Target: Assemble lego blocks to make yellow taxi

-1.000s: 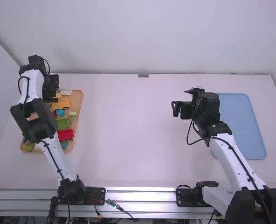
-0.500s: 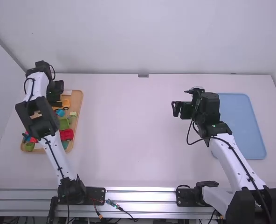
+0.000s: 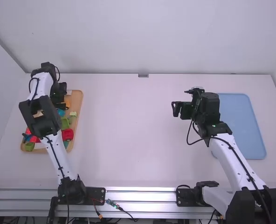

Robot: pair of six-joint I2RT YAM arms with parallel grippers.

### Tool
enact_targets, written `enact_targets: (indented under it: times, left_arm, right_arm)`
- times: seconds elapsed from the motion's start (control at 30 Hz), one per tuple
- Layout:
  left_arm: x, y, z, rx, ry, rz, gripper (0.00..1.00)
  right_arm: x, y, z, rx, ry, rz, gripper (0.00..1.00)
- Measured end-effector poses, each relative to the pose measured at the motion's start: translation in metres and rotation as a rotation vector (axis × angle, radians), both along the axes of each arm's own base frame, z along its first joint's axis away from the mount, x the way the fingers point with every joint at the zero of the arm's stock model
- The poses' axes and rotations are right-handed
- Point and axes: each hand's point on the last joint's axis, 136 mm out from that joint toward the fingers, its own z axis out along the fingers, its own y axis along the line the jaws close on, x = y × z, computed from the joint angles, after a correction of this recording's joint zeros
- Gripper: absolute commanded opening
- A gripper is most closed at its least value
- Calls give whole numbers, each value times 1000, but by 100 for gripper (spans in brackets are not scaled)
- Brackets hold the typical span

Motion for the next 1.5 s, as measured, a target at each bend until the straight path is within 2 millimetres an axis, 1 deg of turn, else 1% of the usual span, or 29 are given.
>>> enact_targets:
  times: [0.13, 0.17, 0.3, 0.5, 0.53, 0.57, 0.6, 0.63, 0.8, 0.87, 0.97, 1.03, 1.13, 1.23, 1.37, 1.5]
  left_arm:
    - [4, 2, -12, 6, -20, 14, 99]
    - [2, 0, -17, 1, -16, 19, 99]
    - [-4, -2, -26, -9, 1, 30, 99]
    - [-8, -3, -31, -16, 18, 45, 99]
    - [-8, -3, -31, -15, 14, 47, 94]
    - [-7, -3, -32, -13, 9, 49, 86]
    - [-7, -3, -33, -12, 7, 49, 84]
    - [-7, -3, -36, -12, 8, 52, 75]
    - [-11, -4, -40, -9, 13, 52, 58]
    - [-11, -3, -39, -5, 8, 53, 54]
    - [-9, -1, -38, 2, -4, 55, 35]
    - [-8, -1, -36, 2, -5, 49, 28]
    - [-8, 0, -34, 3, -5, 34, 27]
    - [-12, -3, -34, -9, 18, 6, 28]
    - [-13, -3, -33, -14, 39, -24, 28]
    - [-16, -4, -24, -26, 65, -36, 29]
  right_arm:
    - [0, 0, 0, 0, 0, -1, 99]
    - [0, 0, 0, 0, 0, -1, 100]
    - [0, 0, 0, 0, 0, -1, 100]
    - [0, 0, 0, 0, 0, -1, 100]
    - [0, 0, 0, 0, 0, 0, 99]
    - [0, 0, 0, 0, 0, 0, 99]
    - [0, 0, 0, 1, 1, 0, 100]
    - [0, 0, 0, 0, 1, 0, 100]
    - [0, 0, 0, 0, 1, 0, 99]
    - [0, 0, 0, 0, 1, -1, 100]
    - [0, 0, 0, -1, 2, 0, 99]
    - [0, 0, 0, 0, 1, 0, 99]
    - [0, 0, 0, 0, 2, 0, 99]
    - [0, 0, 0, -1, 2, -1, 100]
    - [0, 0, 0, 0, 2, 0, 99]
    - [0, 0, 0, 0, 2, 0, 100]
